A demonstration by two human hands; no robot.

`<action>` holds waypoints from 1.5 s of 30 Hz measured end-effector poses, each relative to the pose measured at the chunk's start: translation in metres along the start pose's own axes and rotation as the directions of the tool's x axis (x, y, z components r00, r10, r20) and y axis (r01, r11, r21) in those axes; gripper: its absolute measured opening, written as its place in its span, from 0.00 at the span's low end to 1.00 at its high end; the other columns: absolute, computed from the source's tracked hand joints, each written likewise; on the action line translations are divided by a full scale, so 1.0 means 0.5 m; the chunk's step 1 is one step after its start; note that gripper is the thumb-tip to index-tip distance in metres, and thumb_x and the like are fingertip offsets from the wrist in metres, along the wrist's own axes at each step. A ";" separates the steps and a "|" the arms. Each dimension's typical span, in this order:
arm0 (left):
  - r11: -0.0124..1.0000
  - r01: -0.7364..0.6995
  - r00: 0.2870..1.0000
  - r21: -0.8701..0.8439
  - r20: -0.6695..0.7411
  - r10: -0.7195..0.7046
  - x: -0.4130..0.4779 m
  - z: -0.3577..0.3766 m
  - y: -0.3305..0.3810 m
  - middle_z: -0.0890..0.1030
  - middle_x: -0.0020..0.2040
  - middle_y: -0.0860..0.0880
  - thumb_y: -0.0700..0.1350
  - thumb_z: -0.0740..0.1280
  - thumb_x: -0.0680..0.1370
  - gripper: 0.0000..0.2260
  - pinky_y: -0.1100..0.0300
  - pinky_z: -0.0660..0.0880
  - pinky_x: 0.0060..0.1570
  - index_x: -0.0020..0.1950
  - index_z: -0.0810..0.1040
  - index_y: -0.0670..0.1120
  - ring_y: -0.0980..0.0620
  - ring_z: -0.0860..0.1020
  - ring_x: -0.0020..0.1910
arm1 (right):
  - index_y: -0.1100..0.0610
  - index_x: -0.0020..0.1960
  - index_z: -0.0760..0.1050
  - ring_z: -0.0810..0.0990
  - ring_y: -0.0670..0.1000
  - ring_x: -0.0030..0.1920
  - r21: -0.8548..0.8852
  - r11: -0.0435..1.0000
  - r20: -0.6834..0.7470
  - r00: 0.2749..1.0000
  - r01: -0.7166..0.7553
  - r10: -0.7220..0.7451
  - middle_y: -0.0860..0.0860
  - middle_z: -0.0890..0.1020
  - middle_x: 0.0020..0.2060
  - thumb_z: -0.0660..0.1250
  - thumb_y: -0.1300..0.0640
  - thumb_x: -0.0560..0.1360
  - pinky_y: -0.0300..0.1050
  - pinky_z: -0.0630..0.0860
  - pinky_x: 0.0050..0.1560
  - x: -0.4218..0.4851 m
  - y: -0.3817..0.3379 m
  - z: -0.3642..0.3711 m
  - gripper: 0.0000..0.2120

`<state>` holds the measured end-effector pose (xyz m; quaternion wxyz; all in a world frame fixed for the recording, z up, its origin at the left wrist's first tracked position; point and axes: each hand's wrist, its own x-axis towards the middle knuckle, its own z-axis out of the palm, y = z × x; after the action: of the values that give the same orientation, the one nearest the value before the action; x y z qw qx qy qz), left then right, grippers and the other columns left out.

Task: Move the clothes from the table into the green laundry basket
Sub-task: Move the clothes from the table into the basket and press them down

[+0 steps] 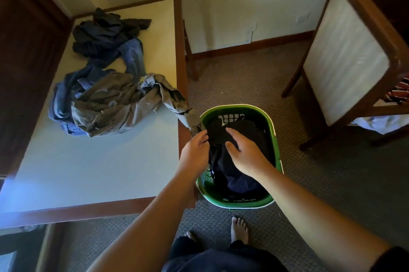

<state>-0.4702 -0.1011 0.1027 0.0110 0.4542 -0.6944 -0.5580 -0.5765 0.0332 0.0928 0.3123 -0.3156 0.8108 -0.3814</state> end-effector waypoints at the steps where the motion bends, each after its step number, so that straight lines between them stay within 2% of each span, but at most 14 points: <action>1: 1.000 -0.024 1.000 -0.011 -0.005 0.024 -0.001 -0.014 0.002 0.78 0.72 0.48 0.39 0.62 0.85 0.21 0.52 0.73 0.72 0.78 0.72 0.47 0.50 0.75 0.73 | 0.55 0.81 0.63 0.66 0.47 0.78 0.018 1.000 0.003 1.000 0.019 -0.019 0.49 0.69 0.78 0.61 0.54 0.85 0.33 0.60 0.71 0.004 -0.021 0.009 0.25; 4: 0.996 -0.077 0.995 -0.036 -0.058 0.075 0.000 -0.066 0.010 0.80 0.67 0.49 0.38 0.62 0.86 0.19 0.60 0.74 0.65 0.77 0.73 0.46 0.54 0.78 0.67 | 0.53 0.79 0.66 0.68 0.37 0.71 0.089 0.993 0.014 0.997 0.077 -0.078 0.43 0.73 0.72 0.61 0.55 0.85 0.23 0.60 0.67 0.021 -0.088 0.041 0.22; 7: 0.991 -0.127 0.985 -0.032 -0.118 0.122 0.014 -0.133 0.010 0.84 0.58 0.54 0.38 0.63 0.85 0.15 0.68 0.76 0.53 0.69 0.79 0.51 0.64 0.82 0.52 | 0.49 0.76 0.70 0.70 0.25 0.63 0.149 0.981 0.038 0.991 0.122 -0.129 0.39 0.76 0.67 0.61 0.52 0.85 0.21 0.65 0.63 0.053 -0.148 0.079 0.19; 12: 0.991 -0.130 0.978 0.017 -0.162 0.131 0.056 -0.248 0.002 0.82 0.65 0.51 0.42 0.65 0.85 0.17 0.51 0.76 0.68 0.73 0.77 0.51 0.50 0.80 0.65 | 0.48 0.80 0.66 0.69 0.41 0.75 0.149 0.979 0.050 0.988 0.136 -0.145 0.44 0.72 0.76 0.60 0.49 0.86 0.33 0.64 0.72 0.117 -0.235 0.132 0.23; 14: 0.991 -0.136 0.974 0.018 -0.180 0.137 0.072 -0.289 0.002 0.82 0.65 0.51 0.42 0.64 0.85 0.16 0.49 0.76 0.69 0.73 0.77 0.52 0.50 0.80 0.65 | 0.51 0.81 0.64 0.66 0.44 0.77 0.112 0.986 0.038 0.991 0.123 -0.128 0.47 0.70 0.77 0.60 0.52 0.86 0.25 0.59 0.68 0.143 -0.262 0.150 0.23; 16: 0.988 -0.155 0.972 0.024 -0.175 0.157 0.087 -0.322 0.002 0.82 0.65 0.51 0.44 0.64 0.85 0.16 0.51 0.77 0.67 0.73 0.77 0.53 0.51 0.80 0.63 | 0.53 0.80 0.65 0.65 0.41 0.76 0.109 0.987 0.021 0.993 0.116 -0.119 0.46 0.70 0.77 0.60 0.55 0.86 0.14 0.55 0.59 0.168 -0.278 0.166 0.23; 18: 0.984 -0.178 0.971 0.031 -0.157 0.181 0.103 -0.340 -0.002 0.82 0.64 0.51 0.45 0.64 0.85 0.16 0.53 0.79 0.65 0.72 0.77 0.54 0.52 0.81 0.62 | 0.53 0.79 0.66 0.65 0.37 0.71 0.091 0.990 -0.024 0.994 0.109 -0.107 0.42 0.71 0.72 0.60 0.56 0.86 0.12 0.55 0.55 0.182 -0.287 0.177 0.22; 23: 0.975 -0.217 0.976 0.044 -0.026 0.218 0.127 -0.318 0.007 0.82 0.64 0.53 0.45 0.64 0.85 0.16 0.60 0.78 0.58 0.72 0.77 0.56 0.54 0.81 0.60 | 0.50 0.77 0.69 0.74 0.43 0.71 0.112 0.993 -0.125 0.992 0.029 -0.015 0.45 0.77 0.71 0.59 0.52 0.86 0.32 0.66 0.65 0.170 -0.281 0.172 0.20; 26: 0.959 -0.279 0.960 0.059 0.051 0.276 0.135 -0.271 0.012 0.83 0.61 0.56 0.46 0.63 0.85 0.16 0.65 0.75 0.46 0.72 0.77 0.57 0.64 0.80 0.46 | 0.49 0.72 0.74 0.75 0.24 0.56 0.151 0.989 -0.168 0.985 -0.005 0.030 0.36 0.80 0.56 0.58 0.54 0.87 0.22 0.68 0.54 0.143 -0.253 0.154 0.15; 28: 0.953 -0.297 0.953 0.063 0.077 0.292 0.133 -0.235 0.020 0.83 0.61 0.56 0.46 0.62 0.86 0.16 0.67 0.74 0.41 0.74 0.76 0.56 0.65 0.78 0.40 | 0.54 0.75 0.72 0.73 0.25 0.59 0.143 0.989 -0.193 0.979 -0.033 0.060 0.44 0.81 0.63 0.59 0.55 0.86 0.22 0.67 0.61 0.128 -0.229 0.137 0.18; 30: 0.953 -0.298 0.950 0.055 0.112 0.291 0.130 -0.195 0.026 0.83 0.65 0.54 0.47 0.62 0.86 0.18 0.65 0.78 0.48 0.76 0.74 0.55 0.61 0.82 0.47 | 0.54 0.78 0.68 0.71 0.39 0.73 0.109 0.992 -0.191 0.978 -0.059 0.079 0.50 0.75 0.74 0.59 0.54 0.86 0.36 0.64 0.74 0.114 -0.197 0.115 0.21; 33: 0.959 -0.280 0.950 0.050 0.154 0.270 0.122 -0.133 0.029 0.78 0.73 0.52 0.46 0.62 0.86 0.20 0.61 0.71 0.68 0.78 0.72 0.54 0.55 0.76 0.72 | 0.54 0.80 0.66 0.67 0.46 0.78 0.041 0.996 -0.161 0.983 -0.078 0.084 0.50 0.71 0.77 0.61 0.55 0.85 0.42 0.61 0.78 0.095 -0.147 0.074 0.24; 40: 0.967 -0.249 0.968 0.049 0.041 0.247 0.108 0.018 0.044 0.76 0.75 0.52 0.45 0.62 0.86 0.20 0.59 0.71 0.72 0.79 0.72 0.52 0.57 0.74 0.73 | 0.56 0.80 0.65 0.66 0.49 0.78 -0.107 0.993 -0.057 0.998 -0.044 0.038 0.51 0.70 0.77 0.62 0.56 0.85 0.36 0.59 0.74 0.070 -0.036 -0.055 0.24; 45: 0.973 -0.207 0.978 0.105 0.052 0.202 0.094 0.108 0.054 0.76 0.75 0.51 0.48 0.66 0.84 0.23 0.50 0.73 0.73 0.79 0.70 0.53 0.54 0.74 0.73 | 0.55 0.81 0.63 0.64 0.49 0.79 -0.102 0.994 0.010 0.999 -0.035 0.036 0.50 0.67 0.79 0.61 0.53 0.85 0.49 0.61 0.80 0.071 0.036 -0.138 0.25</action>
<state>-0.5428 -0.0910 0.0806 0.0294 0.3687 -0.7671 -0.5241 -0.6545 0.0447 0.1043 0.3075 -0.3190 0.8327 -0.3322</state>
